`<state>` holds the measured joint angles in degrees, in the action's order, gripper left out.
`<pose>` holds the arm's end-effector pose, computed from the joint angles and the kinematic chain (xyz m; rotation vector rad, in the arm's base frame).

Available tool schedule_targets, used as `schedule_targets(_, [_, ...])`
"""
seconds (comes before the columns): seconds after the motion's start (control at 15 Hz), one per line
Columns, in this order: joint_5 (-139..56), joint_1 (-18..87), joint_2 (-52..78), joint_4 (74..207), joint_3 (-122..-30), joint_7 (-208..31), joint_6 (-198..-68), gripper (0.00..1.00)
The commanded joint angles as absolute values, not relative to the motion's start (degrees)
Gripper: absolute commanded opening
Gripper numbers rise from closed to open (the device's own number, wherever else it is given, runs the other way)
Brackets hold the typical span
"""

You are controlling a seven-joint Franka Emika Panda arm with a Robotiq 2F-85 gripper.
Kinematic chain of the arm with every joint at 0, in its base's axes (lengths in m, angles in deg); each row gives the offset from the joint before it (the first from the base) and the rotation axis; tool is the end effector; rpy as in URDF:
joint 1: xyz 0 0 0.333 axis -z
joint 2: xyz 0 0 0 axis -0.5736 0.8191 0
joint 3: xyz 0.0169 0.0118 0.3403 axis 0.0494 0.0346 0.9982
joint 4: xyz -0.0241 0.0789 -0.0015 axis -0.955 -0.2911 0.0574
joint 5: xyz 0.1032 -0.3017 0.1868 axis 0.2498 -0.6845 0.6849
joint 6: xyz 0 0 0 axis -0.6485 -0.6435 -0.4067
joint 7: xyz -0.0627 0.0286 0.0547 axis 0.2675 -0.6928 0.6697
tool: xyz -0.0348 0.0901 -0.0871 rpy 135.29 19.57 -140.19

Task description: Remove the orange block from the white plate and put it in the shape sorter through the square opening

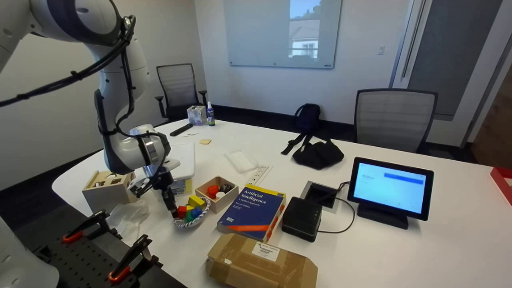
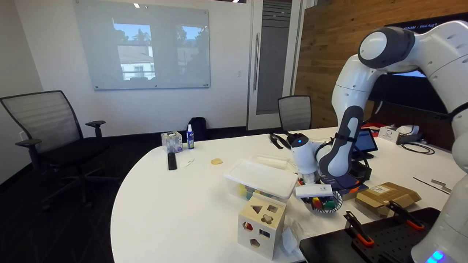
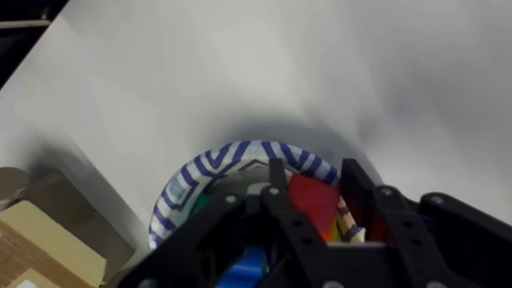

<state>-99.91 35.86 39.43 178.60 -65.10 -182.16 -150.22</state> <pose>0.4354 0.0708 0.0268 2.6468 -0.8095 0.0087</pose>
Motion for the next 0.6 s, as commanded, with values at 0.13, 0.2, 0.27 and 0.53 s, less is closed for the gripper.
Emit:
schedule_targets(0.13, [-95.78,28.13,38.99,178.79,-71.36,-182.78,-150.09,0.09])
schedule_targets(0.2, [-95.26,27.12,39.06,178.73,-72.07,-182.66,-150.02,0.09])
schedule_targets(0.27, [-94.87,26.26,38.9,178.83,-72.73,-182.55,-150.0,0.09])
schedule_targets(0.53, [-94.39,23.76,36.92,180.02,-74.51,-182.64,-150.66,0.09])
